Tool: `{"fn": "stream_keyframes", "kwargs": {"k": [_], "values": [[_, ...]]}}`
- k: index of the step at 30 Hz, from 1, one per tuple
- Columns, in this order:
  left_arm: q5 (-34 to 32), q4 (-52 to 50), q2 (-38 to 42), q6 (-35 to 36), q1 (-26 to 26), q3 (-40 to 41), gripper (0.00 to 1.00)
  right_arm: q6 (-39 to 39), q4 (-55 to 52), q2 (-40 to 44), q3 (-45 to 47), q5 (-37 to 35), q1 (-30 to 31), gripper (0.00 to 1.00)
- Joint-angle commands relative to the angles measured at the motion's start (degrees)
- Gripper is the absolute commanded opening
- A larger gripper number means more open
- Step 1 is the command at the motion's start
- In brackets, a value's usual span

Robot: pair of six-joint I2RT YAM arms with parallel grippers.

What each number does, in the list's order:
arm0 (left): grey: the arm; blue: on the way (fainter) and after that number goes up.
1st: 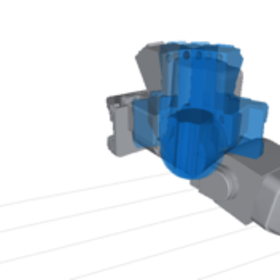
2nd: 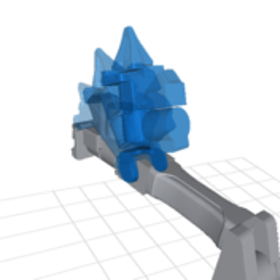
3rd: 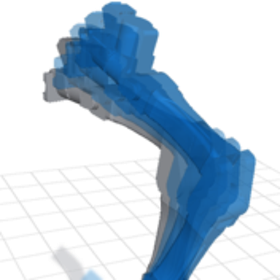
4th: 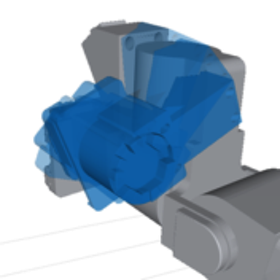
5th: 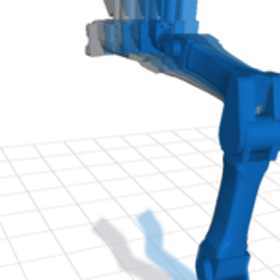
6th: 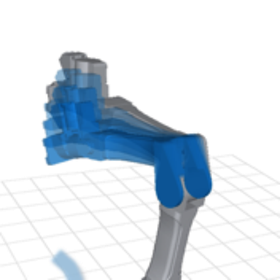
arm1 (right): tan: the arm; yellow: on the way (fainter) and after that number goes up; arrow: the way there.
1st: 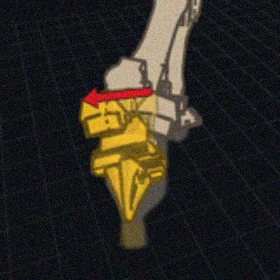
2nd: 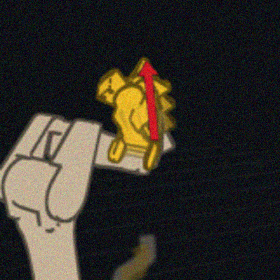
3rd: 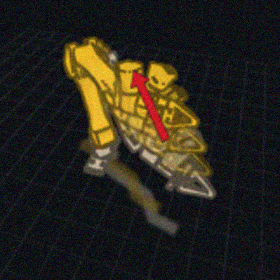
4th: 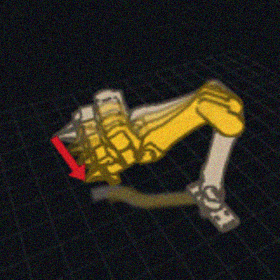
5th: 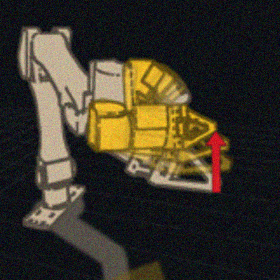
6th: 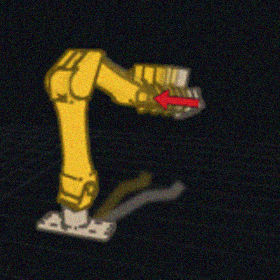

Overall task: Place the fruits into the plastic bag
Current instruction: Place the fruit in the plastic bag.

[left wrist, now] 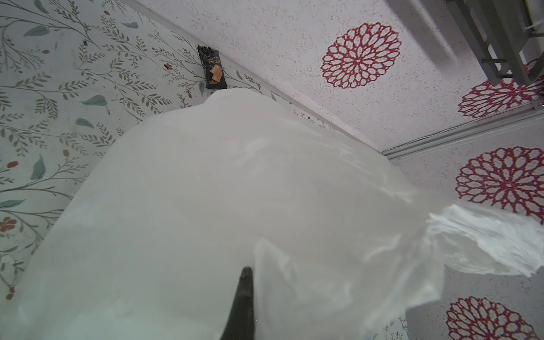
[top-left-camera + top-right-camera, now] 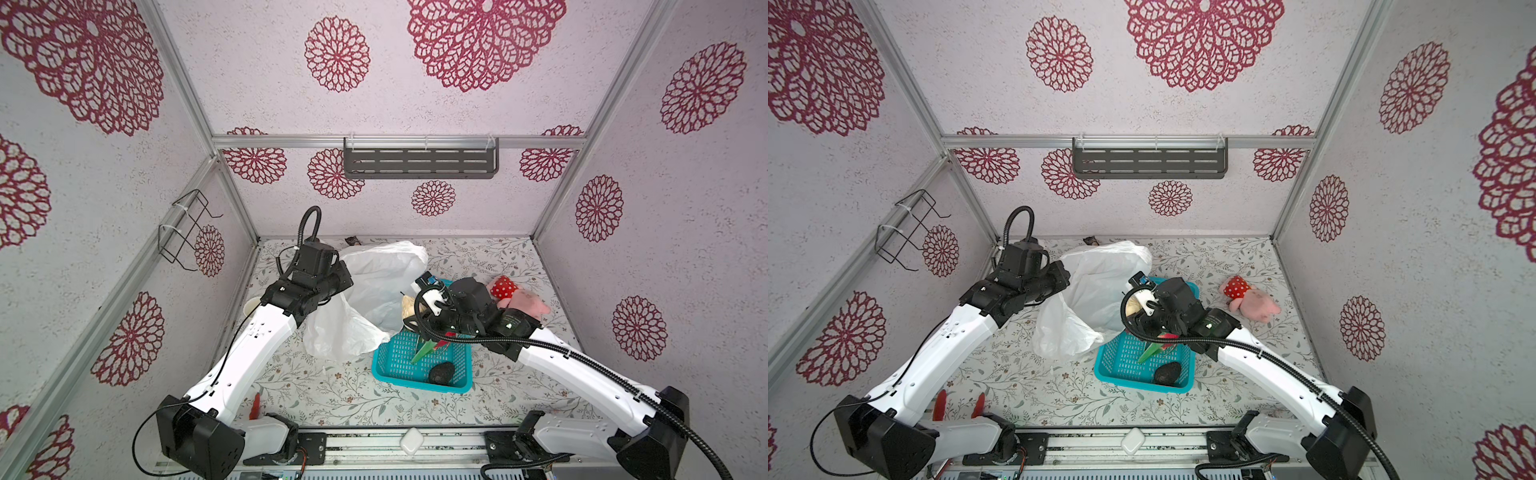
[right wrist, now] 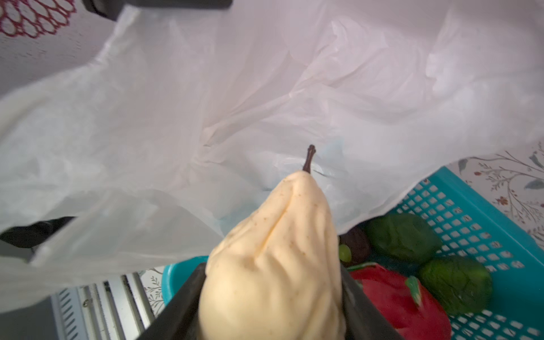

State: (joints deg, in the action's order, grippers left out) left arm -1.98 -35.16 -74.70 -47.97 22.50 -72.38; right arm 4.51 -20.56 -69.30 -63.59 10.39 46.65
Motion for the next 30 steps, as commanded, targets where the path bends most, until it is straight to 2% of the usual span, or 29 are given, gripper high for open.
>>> {"fn": "stream_keyframes", "kwargs": {"k": [1,5,11,21,24,26,30], "values": [[2.8,3.6,1.0,-2.7,-0.6,0.6,0.0,-0.2,4.9,-1.7,-3.2,3.3,-0.2,0.54],[5.9,6.8,2.0,-4.7,-0.7,2.6,0.0,1.0,9.3,-9.2,-9.2,2.8,-0.2,0.56],[9.6,9.8,2.9,-7.1,-1.0,4.8,0.0,4.9,10.3,-23.4,-17.9,2.5,0.2,0.56],[13.0,14.2,2.3,-11.0,-2.1,8.7,0.0,6.7,10.7,-37.2,-23.7,1.6,2.7,0.61],[13.3,14.1,1.8,-10.9,-2.2,8.7,0.0,6.2,10.0,-38.2,-23.7,0.6,2.8,0.68],[13.6,14.0,1.7,-10.9,-2.4,8.8,0.0,6.2,9.8,-38.1,-23.3,0.0,2.8,0.77],[13.7,13.5,1.2,-10.7,-2.5,8.7,0.0,6.1,10.4,-37.0,-22.0,-0.3,2.8,0.85]]}}
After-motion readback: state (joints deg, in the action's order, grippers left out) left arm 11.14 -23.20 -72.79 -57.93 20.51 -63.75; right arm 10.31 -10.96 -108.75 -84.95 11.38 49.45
